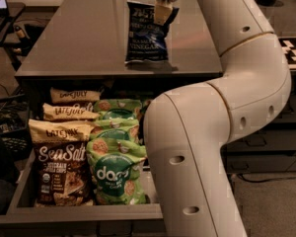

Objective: Pick blue chip bag from top drawer and place on counter

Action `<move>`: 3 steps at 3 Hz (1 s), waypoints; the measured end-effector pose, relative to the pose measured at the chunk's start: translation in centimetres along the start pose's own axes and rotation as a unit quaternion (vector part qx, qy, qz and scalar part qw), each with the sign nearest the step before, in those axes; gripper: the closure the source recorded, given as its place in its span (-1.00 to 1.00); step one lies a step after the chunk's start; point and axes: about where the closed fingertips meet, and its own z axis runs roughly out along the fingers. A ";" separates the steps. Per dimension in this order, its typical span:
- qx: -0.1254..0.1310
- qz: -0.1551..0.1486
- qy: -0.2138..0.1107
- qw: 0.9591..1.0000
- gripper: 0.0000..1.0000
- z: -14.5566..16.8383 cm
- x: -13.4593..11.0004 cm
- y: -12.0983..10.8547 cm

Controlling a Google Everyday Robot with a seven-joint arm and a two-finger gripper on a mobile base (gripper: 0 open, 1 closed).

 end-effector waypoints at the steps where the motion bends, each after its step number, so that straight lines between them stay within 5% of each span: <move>1: -0.018 -0.013 0.009 1.000 1.00 2.8 -1.4 0.5; 2: -0.028 -0.025 0.006 0.999 1.00 4.3 -2.6 0.8; 3: -0.013 -0.024 -0.002 1.000 0.64 4.7 -3.1 -0.1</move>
Offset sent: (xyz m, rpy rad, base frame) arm 0.0977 0.0229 0.0258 -0.0764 0.1977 0.0889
